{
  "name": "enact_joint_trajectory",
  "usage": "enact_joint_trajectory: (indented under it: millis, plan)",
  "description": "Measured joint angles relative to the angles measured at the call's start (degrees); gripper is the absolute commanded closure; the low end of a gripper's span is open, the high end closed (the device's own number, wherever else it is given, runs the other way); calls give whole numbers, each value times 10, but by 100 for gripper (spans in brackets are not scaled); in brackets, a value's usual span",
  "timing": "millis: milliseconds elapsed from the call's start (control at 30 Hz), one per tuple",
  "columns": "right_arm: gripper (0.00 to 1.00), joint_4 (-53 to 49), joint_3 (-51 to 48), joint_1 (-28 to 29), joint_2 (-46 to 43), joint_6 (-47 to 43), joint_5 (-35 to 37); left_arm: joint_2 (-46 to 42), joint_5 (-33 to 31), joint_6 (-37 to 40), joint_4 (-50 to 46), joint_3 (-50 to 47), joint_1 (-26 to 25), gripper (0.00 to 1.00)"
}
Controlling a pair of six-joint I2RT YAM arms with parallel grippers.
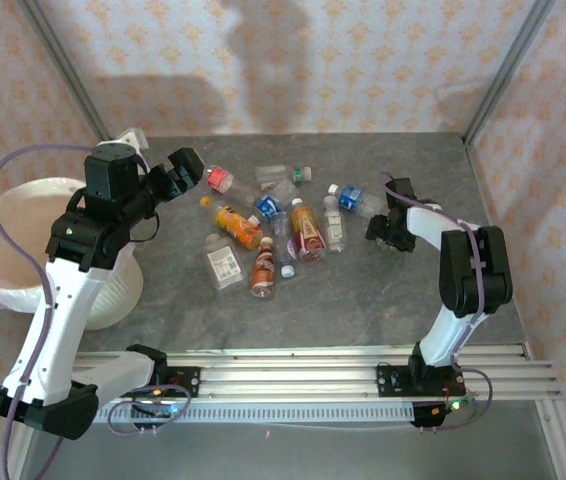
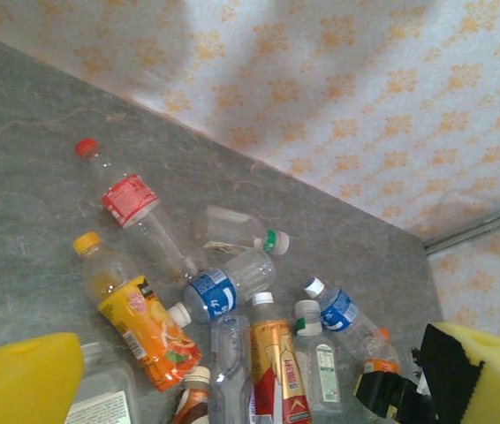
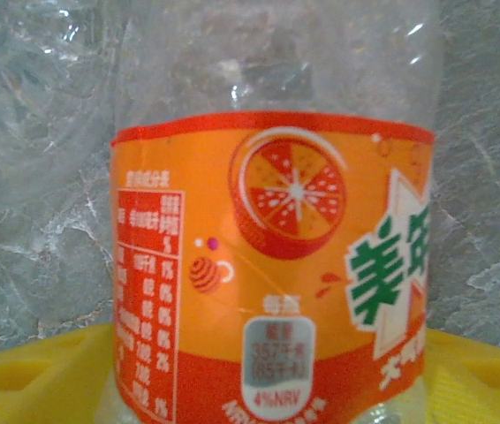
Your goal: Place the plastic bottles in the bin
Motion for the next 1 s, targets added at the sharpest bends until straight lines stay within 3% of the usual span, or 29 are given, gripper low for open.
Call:
enact_joint_trajectory:
  millis: [300,733,1000]
  plan:
    - [47,31,-37,0,-29,16,-2,-3,0,0,-2,-5,0,0]
    - [63,110,-179,0,-320,13,-48,2,17,-3,5,-27,0,0]
    - [65,132,-193,10,-408,15,-113,34,67,-18,33,-35,0,0]
